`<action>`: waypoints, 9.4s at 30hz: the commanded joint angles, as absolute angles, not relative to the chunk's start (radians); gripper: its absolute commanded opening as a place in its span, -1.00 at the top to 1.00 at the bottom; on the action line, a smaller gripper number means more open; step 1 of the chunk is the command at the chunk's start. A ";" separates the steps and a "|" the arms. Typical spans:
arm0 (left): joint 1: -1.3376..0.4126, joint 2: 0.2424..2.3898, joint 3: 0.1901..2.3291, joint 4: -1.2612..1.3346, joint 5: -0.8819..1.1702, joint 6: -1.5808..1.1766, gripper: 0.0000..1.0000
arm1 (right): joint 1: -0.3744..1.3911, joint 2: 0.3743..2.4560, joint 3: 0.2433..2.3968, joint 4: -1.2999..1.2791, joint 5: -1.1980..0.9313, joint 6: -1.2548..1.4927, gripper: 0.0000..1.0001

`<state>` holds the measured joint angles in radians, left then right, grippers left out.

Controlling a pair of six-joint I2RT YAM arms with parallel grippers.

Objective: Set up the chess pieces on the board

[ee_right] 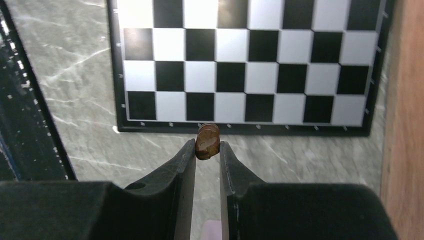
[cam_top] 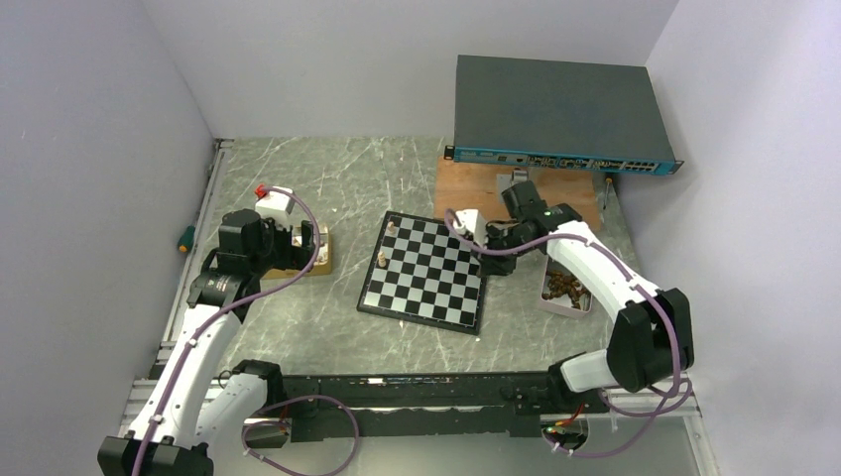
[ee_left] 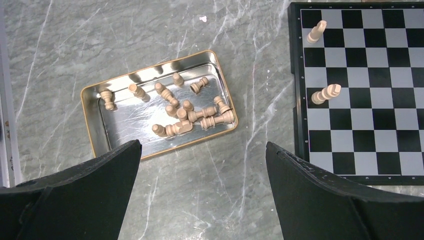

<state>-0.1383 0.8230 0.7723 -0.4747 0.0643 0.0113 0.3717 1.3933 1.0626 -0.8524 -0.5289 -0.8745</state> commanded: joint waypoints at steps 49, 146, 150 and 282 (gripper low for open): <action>-0.115 0.834 0.769 -0.423 0.110 0.044 -0.99 | 0.601 1.462 0.922 -0.717 -0.392 -0.811 0.72; 0.067 1.557 1.089 -0.632 0.044 -0.088 0.20 | 0.453 1.218 0.979 -0.793 -0.693 -0.793 -0.50; 0.077 1.591 1.100 -0.632 0.076 -0.089 0.27 | 0.453 1.219 0.977 -0.793 -0.690 -0.793 -0.50; -0.756 1.584 1.186 -0.754 -0.303 -0.709 0.97 | 0.416 1.186 0.946 -0.787 -0.691 -0.823 -0.53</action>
<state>-0.7662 1.6016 1.1786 -0.7944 -0.2939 -0.7479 0.4206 1.2087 0.9516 -0.8074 -0.6811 -0.8040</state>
